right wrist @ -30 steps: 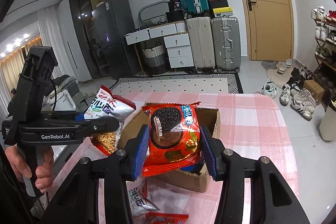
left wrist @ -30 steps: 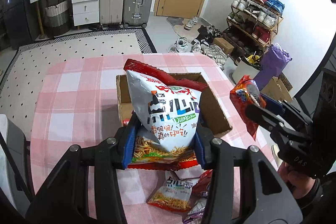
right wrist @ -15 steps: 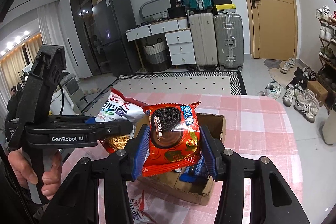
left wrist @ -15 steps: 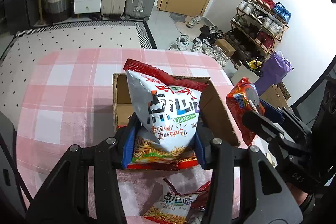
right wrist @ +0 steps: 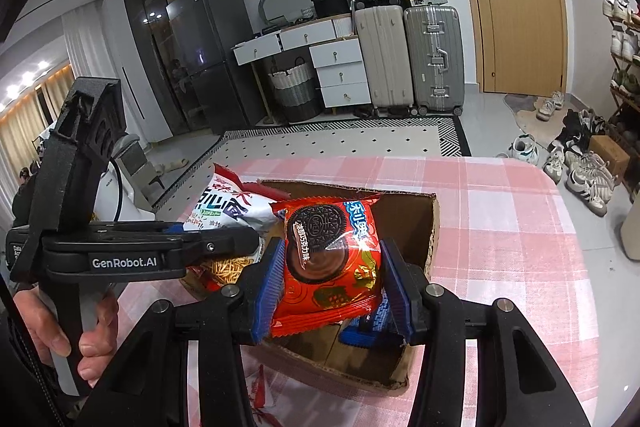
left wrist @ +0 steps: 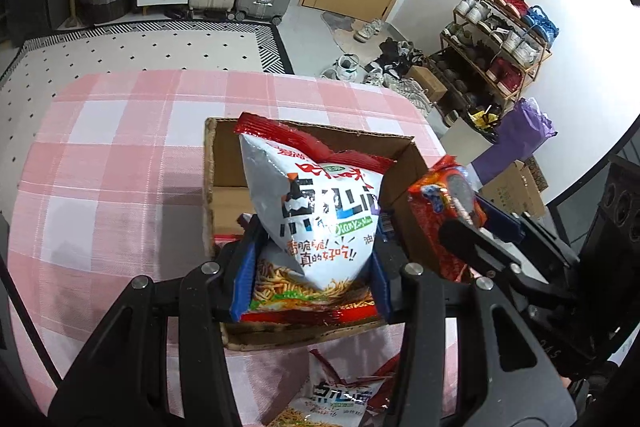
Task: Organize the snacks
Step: 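Carry both packets over the box and open both tools to drop them, then withdraw both tools from the box toward the remaining snacks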
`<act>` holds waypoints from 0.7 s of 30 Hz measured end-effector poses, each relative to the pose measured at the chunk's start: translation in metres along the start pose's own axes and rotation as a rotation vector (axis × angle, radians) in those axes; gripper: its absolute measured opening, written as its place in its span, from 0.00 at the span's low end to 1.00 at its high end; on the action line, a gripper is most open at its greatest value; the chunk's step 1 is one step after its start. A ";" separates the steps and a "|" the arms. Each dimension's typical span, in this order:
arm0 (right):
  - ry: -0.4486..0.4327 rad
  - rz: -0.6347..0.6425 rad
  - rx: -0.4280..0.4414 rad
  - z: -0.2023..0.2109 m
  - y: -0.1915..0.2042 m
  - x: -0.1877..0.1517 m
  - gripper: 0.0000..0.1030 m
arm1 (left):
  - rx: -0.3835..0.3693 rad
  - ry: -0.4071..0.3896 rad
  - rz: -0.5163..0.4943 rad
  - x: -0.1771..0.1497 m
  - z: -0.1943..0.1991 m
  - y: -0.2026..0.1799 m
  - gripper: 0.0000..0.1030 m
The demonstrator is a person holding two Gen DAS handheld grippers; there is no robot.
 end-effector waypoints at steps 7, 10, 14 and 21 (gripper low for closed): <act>-0.023 0.005 -0.010 0.002 -0.006 0.001 0.74 | 0.066 -0.008 -0.001 0.000 0.002 -0.002 0.78; -0.046 -0.010 0.005 0.013 -0.011 0.002 0.75 | 0.080 -0.024 -0.022 0.002 0.011 -0.009 0.78; -0.073 -0.025 0.006 0.030 -0.017 0.004 0.78 | 0.095 -0.033 -0.041 0.001 0.023 -0.017 0.78; -0.103 -0.037 0.010 0.057 -0.017 0.000 0.78 | 0.103 -0.054 -0.051 -0.003 0.049 -0.029 0.78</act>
Point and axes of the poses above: each gripper's, at about its wrist camera, not at the fingertips, and z roughly against the way its jaws point, y to its left, x to its top, the point moved 4 cm from there along -z, roughly the way its jaws point, and after that the axes turned 15 degrees about -z, right-handed, at the moved point
